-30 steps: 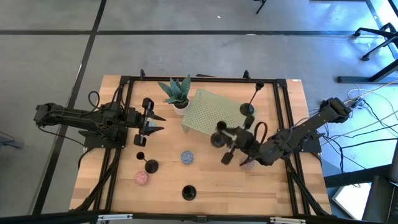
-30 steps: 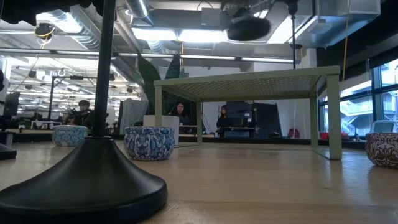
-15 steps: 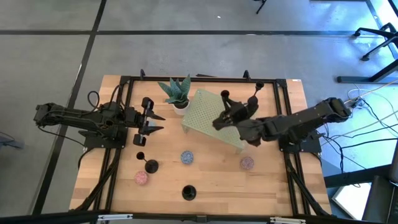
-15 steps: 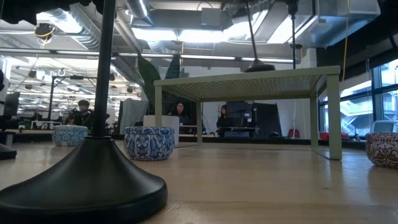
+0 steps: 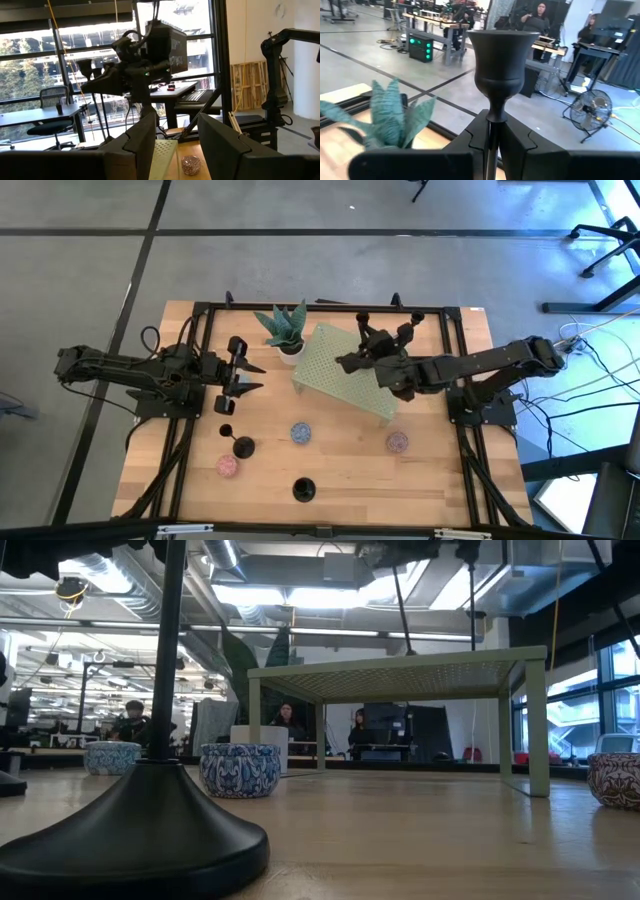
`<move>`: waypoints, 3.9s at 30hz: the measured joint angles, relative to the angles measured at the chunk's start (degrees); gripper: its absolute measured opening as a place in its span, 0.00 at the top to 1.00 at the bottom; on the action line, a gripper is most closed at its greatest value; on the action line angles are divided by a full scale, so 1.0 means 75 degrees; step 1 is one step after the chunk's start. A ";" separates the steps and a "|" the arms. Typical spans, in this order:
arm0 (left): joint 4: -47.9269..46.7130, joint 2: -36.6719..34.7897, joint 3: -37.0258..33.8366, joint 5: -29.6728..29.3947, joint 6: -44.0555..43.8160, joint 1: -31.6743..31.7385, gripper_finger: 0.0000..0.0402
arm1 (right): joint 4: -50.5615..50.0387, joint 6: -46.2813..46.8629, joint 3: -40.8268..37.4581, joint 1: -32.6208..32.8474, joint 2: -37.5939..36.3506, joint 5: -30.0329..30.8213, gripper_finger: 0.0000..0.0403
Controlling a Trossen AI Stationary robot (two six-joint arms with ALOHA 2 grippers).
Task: Stock candles and holders on shelf
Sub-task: Align the black candle holder with the other black candle holder on the shelf
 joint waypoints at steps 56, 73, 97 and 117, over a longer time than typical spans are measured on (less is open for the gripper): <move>-0.0008 0.0003 0.0000 0.0000 0.0003 0.0000 0.64 | -0.0698 -0.0949 0.0038 -0.0412 0.0006 -0.1661 0.89; -0.0009 0.0003 0.0000 0.0000 0.0003 0.0001 0.64 | -0.0759 -0.1162 0.0044 -0.0358 0.0006 -0.2001 0.60; -0.0009 0.0003 0.0000 0.0000 0.0003 0.0003 0.64 | 0.1382 -0.4691 0.0050 0.0531 0.0006 0.0286 0.44; 0.0044 0.0003 0.0000 -0.0003 0.0003 0.0003 0.64 | 0.2949 -0.6983 0.0052 0.0961 0.0004 0.1241 0.44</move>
